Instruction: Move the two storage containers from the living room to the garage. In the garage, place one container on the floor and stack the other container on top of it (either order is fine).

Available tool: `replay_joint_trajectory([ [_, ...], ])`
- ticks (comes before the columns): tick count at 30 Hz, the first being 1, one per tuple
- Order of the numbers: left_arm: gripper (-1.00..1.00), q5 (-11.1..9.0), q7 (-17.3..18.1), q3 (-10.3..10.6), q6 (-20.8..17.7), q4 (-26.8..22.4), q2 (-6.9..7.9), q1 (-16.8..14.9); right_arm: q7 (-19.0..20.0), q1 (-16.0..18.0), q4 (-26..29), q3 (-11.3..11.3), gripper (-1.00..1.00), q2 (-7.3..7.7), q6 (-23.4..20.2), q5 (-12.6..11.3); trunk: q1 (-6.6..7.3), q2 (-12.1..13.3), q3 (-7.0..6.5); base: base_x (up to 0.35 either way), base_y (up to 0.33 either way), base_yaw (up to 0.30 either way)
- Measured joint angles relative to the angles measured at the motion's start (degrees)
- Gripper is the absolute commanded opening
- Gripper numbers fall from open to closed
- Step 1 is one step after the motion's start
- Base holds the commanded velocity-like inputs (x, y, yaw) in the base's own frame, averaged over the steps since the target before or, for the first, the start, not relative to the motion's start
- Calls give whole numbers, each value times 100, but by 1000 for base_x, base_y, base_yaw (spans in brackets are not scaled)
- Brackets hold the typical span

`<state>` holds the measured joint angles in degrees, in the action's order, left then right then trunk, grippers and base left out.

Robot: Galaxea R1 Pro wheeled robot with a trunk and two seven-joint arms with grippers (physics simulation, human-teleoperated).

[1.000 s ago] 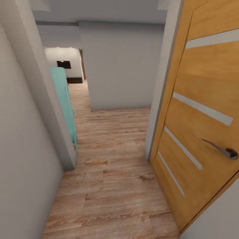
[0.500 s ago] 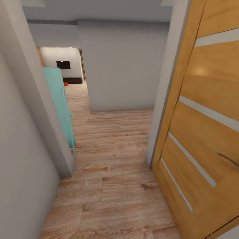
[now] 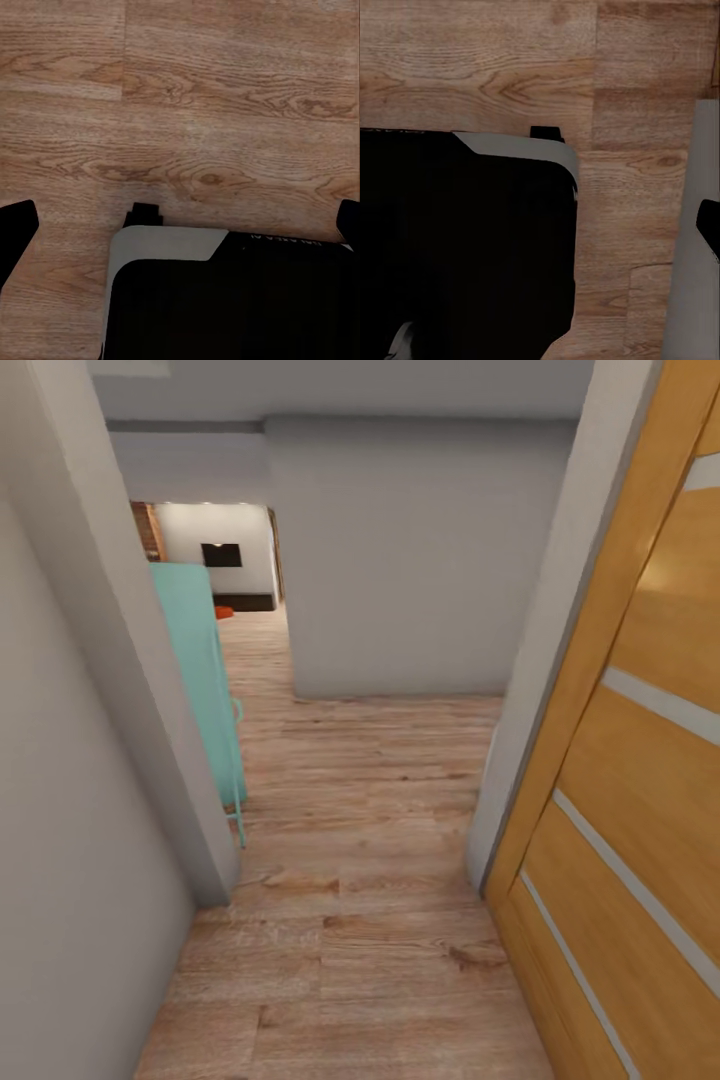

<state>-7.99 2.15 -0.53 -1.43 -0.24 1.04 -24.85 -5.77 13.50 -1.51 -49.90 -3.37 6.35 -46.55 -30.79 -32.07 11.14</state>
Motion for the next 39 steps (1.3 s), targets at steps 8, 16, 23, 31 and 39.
replay_joint_trajectory([
  [8,100,0,0,1,0,0,0,-2,-2,2,0,0,100,0,0,-4,0,0,0,321,0,3],
  [16,100,0,0,-1,0,0,0,0,-2,1,0,0,100,-8,0,-4,0,0,0,321,0,0],
  [23,100,0,0,-3,1,0,0,-5,0,1,0,0,100,-8,0,-4,0,0,0,321,0,0],
  [31,100,0,0,-1,0,0,0,0,1,1,0,0,100,-8,0,-4,0,0,0,321,0,0],
  [39,100,0,0,0,0,0,0,1,1,4,0,-1,100,-8,0,-4,0,0,0,321,0,0],
])
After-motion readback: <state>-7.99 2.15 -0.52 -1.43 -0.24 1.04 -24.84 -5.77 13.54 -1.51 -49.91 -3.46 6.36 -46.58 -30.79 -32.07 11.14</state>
